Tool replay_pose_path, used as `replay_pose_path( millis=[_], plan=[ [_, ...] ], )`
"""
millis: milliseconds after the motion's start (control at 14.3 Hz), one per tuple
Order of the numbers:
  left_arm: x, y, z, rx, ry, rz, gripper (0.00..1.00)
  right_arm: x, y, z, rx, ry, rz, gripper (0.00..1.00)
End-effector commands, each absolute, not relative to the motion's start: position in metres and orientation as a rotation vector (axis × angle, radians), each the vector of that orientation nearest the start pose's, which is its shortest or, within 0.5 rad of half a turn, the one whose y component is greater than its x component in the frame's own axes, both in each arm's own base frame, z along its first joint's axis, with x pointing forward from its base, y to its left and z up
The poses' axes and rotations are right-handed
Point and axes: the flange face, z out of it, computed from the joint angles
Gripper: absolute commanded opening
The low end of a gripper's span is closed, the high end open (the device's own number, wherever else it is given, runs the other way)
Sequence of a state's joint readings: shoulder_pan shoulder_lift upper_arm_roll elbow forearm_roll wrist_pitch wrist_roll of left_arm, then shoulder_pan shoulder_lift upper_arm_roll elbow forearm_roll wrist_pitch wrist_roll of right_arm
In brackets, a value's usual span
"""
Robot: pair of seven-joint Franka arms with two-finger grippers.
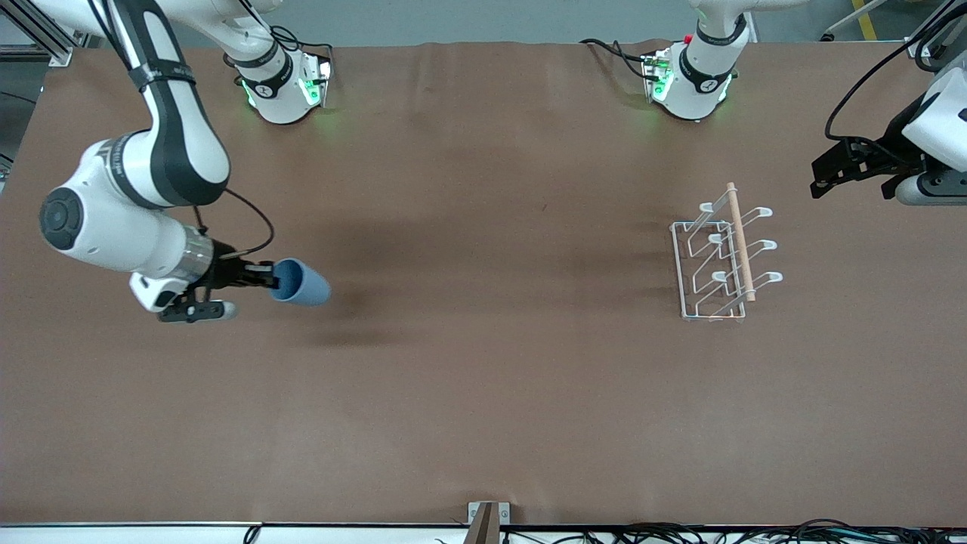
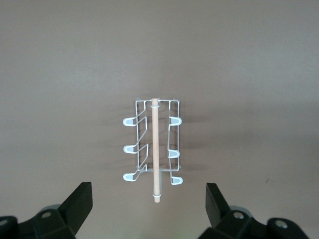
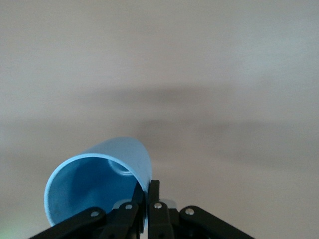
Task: Hang cup on cup holder
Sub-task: 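Carry the cup toward the middle while the left gripper approaches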
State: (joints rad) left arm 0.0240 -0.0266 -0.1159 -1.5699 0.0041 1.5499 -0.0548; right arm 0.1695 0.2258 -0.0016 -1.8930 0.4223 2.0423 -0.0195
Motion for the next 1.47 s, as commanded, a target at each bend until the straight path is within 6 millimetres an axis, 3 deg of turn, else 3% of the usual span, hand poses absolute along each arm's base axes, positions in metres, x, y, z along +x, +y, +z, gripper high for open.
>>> replay_pose_path(
  millis=[0,210,350,421,561,771,1121,1262,1402],
  plan=[
    [0.550,-0.064,0.640,-3.141,0.111,-0.055,1.00,0.583,0.155,0.395,-2.591,0.129,0.159,0.04],
    [0.550,-0.099,0.642,-3.153,0.203,-0.113,1.00,0.576,0.208,0.407,-2.484,0.089,0.161,0.03],
    [0.546,-0.149,0.628,-3.166,0.354,-0.067,1.00,0.576,0.227,0.418,-2.396,0.112,0.160,0.03],
    [0.539,-0.185,0.621,-3.155,0.458,-0.048,1.00,0.573,0.240,0.421,-2.344,0.126,0.173,0.03],
    [0.527,-0.229,0.616,-3.145,0.574,-0.046,1.00,0.572,0.259,0.433,-2.234,0.165,0.186,0.03],
    [0.522,-0.274,0.614,-3.145,0.777,-0.152,1.00,0.569,0.292,0.440,-2.077,0.178,0.203,0.01],
    [0.483,-0.359,0.608,-3.072,1.130,-0.203,1.00,0.570,0.306,0.426,-2.004,0.120,0.221,0.01],
    [0.472,-0.377,0.607,-3.014,1.291,-0.216,1.00,0.568,0.313,0.423,-1.954,0.112,0.259,0.01],
    [0.476,-0.398,0.593,-2.987,1.428,-0.282,1.00,0.567,0.317,0.424,-1.937,0.090,0.293,0.01]
  ],
)
